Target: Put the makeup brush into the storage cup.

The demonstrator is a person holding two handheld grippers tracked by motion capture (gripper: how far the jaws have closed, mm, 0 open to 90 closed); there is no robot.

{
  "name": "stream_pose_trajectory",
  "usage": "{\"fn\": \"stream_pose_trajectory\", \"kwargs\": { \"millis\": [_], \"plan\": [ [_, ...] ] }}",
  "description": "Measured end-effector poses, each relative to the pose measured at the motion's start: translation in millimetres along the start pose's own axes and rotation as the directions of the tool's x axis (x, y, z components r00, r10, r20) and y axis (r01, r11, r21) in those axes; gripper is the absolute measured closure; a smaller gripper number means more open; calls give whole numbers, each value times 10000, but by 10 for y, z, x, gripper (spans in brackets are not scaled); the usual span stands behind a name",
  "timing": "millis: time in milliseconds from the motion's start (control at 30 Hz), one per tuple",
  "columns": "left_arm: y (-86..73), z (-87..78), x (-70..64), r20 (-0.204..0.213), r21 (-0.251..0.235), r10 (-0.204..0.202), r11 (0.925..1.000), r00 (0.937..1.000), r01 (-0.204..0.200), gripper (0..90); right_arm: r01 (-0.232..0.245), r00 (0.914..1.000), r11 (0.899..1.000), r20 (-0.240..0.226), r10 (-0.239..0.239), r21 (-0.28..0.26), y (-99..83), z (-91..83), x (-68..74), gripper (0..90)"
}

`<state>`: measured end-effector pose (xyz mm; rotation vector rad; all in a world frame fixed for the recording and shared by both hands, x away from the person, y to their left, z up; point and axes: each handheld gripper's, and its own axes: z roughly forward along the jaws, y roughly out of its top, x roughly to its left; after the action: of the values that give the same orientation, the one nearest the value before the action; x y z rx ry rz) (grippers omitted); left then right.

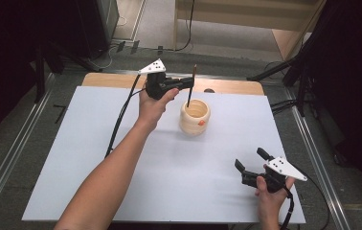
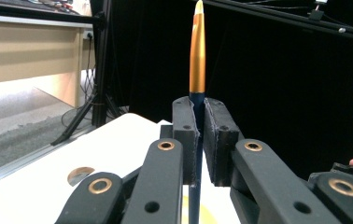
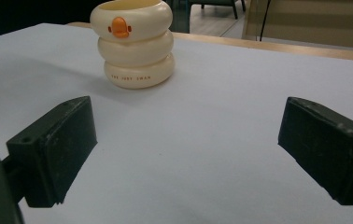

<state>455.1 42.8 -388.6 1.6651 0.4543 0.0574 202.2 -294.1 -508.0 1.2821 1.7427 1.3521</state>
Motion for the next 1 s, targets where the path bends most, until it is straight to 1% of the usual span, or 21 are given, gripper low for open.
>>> {"fn": "stream_pose_trajectory", "kwargs": {
  "millis": [100, 133, 233, 367, 600, 1000],
  "plan": [
    [-14, 25, -4, 37, -42, -35, 10000, 10000, 35, 851, 5, 10000, 10000, -5, -5, -7, 1, 0, -1, 46],
    [-23, 39, -4, 109, -69, -77, 9999, 9999, 77, 851, 9, 10000, 10000, 0, -9, 2, 0, 1, -2, 46],
    [-31, 55, -4, 75, -63, -97, 9999, 9999, 97, 851, 16, 10000, 10000, -1, -16, 15, -2, 1, -3, 46],
    [-53, 82, -1, 80, -112, -219, 9997, 9997, 219, 851, 6, 10000, 10000, -5, -6, 14, -1, 2, -5, 46],
    [-86, 134, -16, 76, -133, -249, 9996, 9997, 250, 850, 16, 10000, 10000, -10, -16, 6, 0, 3, -3, 46],
    [-188, 191, 30, -148, -23, -416, 9991, 9990, 416, 849, 33, 10000, 10000, -42, -33, 14, -2, 9, -3, 46]
  ]
}}
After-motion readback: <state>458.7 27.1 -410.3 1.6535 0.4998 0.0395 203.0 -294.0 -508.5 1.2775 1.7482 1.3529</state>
